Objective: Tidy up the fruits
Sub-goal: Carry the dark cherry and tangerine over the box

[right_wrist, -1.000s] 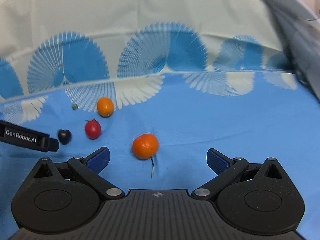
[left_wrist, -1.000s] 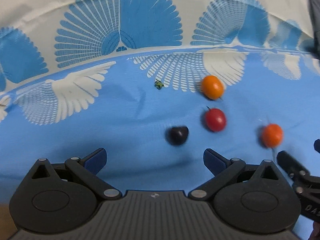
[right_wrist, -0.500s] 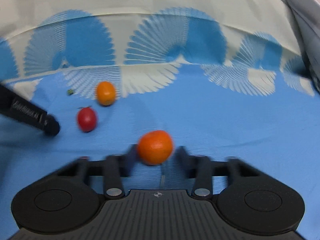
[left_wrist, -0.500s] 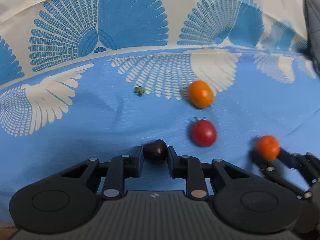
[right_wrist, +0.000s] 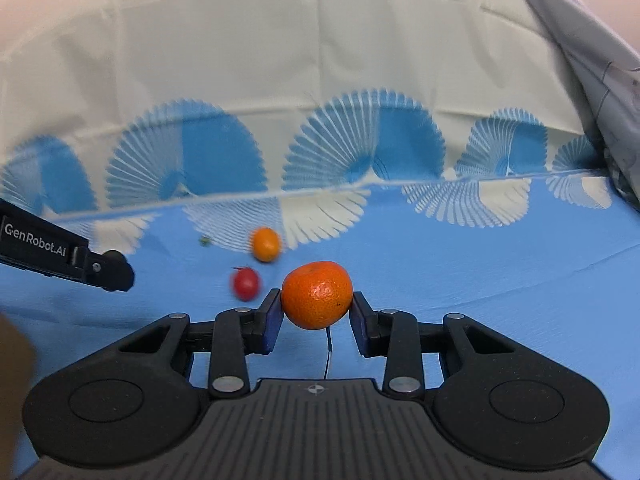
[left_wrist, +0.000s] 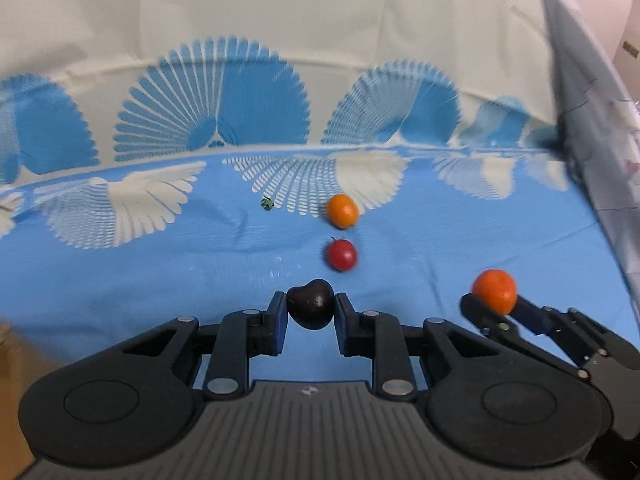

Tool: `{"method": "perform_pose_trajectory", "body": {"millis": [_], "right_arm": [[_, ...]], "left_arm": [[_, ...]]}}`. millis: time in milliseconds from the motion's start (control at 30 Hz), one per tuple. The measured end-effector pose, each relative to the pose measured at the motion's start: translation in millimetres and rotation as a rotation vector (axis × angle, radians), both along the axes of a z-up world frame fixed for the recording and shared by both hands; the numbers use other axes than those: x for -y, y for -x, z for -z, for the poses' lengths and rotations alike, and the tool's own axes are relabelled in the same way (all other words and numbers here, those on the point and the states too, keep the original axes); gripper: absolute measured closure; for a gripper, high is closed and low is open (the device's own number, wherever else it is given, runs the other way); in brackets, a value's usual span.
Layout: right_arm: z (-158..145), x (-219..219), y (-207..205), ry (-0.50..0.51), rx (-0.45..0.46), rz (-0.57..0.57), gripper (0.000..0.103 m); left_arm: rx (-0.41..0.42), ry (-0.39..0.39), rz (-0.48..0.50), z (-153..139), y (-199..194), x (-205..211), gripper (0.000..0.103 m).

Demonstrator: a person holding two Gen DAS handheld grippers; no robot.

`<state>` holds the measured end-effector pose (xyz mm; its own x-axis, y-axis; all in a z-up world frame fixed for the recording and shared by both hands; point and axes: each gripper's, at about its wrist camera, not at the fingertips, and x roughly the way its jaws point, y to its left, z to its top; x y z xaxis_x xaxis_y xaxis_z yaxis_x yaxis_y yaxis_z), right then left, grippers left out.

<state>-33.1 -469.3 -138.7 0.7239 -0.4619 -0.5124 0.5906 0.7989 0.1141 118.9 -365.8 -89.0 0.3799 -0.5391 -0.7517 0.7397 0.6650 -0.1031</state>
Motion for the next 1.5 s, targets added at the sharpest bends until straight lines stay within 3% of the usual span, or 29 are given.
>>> {"method": "perform_pose_trajectory", "body": {"millis": [267,633,1067,1500], "right_arm": [[-57,-91,63,-0.048,0.081,-0.089,0.065],[-104,-231,123,-0.071,0.093,-0.240,0.065],[-116,-361,177,-0.068,0.041,-0.412,0.065],[-128,-402,201,-0.015,0.058,-0.452,0.065]], "left_arm": [[0.044,0.010,-0.024,-61,69,-92,0.076],[0.082,-0.001,-0.115,-104,134,-244,0.076],[0.093,-0.021,-0.240,-108,190,-383,0.076],[0.097,-0.001,-0.320,-102,228,-452,0.076]]}}
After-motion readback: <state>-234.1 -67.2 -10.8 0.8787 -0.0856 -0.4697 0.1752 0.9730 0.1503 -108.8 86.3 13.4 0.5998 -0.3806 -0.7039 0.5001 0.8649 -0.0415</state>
